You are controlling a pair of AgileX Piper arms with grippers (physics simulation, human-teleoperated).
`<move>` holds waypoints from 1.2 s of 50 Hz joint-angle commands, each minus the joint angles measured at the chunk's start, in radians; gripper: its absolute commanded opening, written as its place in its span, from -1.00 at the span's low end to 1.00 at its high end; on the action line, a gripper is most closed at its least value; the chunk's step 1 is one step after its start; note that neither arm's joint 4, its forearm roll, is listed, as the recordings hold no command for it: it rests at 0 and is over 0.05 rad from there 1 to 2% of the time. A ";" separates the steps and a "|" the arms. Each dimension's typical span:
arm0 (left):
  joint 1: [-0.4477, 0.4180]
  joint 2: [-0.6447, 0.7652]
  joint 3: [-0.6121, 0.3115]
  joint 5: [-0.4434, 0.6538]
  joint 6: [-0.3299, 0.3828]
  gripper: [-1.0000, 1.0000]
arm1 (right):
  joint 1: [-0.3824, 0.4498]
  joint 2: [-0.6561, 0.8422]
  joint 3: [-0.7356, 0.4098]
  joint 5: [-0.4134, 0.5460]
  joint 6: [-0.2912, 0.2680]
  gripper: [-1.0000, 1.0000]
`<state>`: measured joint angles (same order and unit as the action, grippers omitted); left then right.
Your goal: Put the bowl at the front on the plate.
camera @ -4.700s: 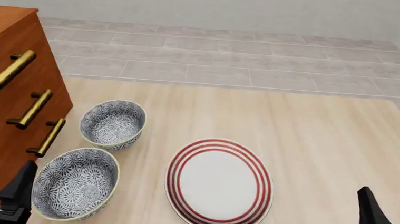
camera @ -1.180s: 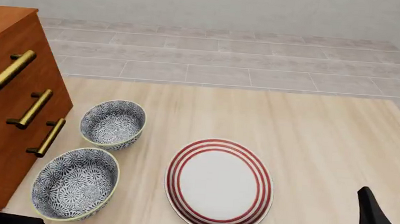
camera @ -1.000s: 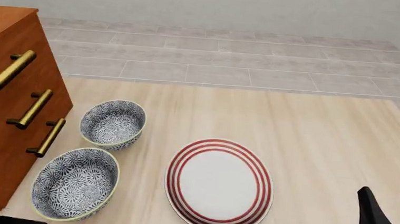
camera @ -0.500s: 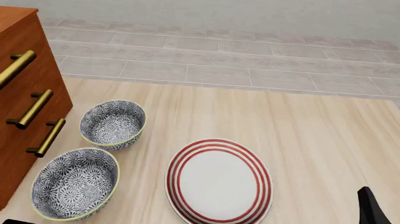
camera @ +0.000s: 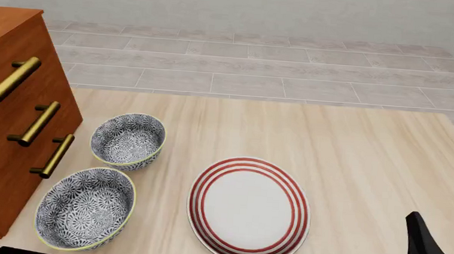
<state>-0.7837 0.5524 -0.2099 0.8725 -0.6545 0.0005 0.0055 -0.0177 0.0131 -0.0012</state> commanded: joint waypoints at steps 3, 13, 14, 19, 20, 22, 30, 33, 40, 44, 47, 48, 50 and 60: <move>-0.035 -0.035 -0.090 0.050 0.001 -1.00 | 0.000 -0.001 0.006 -0.006 0.000 1.00; -0.050 -0.036 -0.166 0.075 0.010 -1.00 | 0.000 0.000 0.006 -0.006 0.000 1.00; -0.053 -0.034 -0.173 0.078 0.011 -1.00 | 0.000 0.000 0.006 -0.005 0.000 1.00; -0.072 -0.033 -0.207 0.072 -0.013 -1.00 | 0.000 -0.001 0.006 -0.006 0.001 1.00; -0.078 -0.031 -0.207 0.068 -0.023 -1.00 | 0.000 -0.001 0.006 -0.006 0.000 1.00; -0.085 -0.025 -0.207 0.059 -0.029 -1.00 | 0.000 -0.001 0.006 -0.006 0.001 1.00; -0.125 0.034 -0.231 0.005 -0.059 -1.00 | 0.000 0.000 0.006 -0.005 0.000 1.00; -0.151 0.064 -0.253 -0.014 -0.085 -1.00 | 0.000 -0.001 0.006 -0.006 0.000 1.00; -0.181 0.110 -0.273 -0.046 -0.131 -1.00 | 0.000 0.000 0.006 -0.006 0.000 1.00; -0.194 0.155 -0.302 -0.068 -0.135 -1.00 | 0.000 0.000 0.006 -0.006 0.000 1.00; -0.201 0.187 -0.319 -0.085 -0.139 -1.00 | 0.000 0.000 0.006 -0.006 0.000 1.00; -0.200 0.197 -0.325 -0.090 -0.138 -1.00 | 0.000 -0.001 0.006 -0.006 0.000 1.00; -0.201 0.214 -0.336 -0.097 -0.135 -1.00 | 0.000 -0.001 0.006 -0.006 0.000 1.00; -0.219 0.283 -0.385 -0.141 -0.151 -1.00 | 0.000 0.000 0.006 -0.006 0.000 1.00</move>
<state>-0.9784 0.7700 -0.5479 0.7776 -0.7905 0.0005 0.0055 -0.0177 0.0131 -0.0013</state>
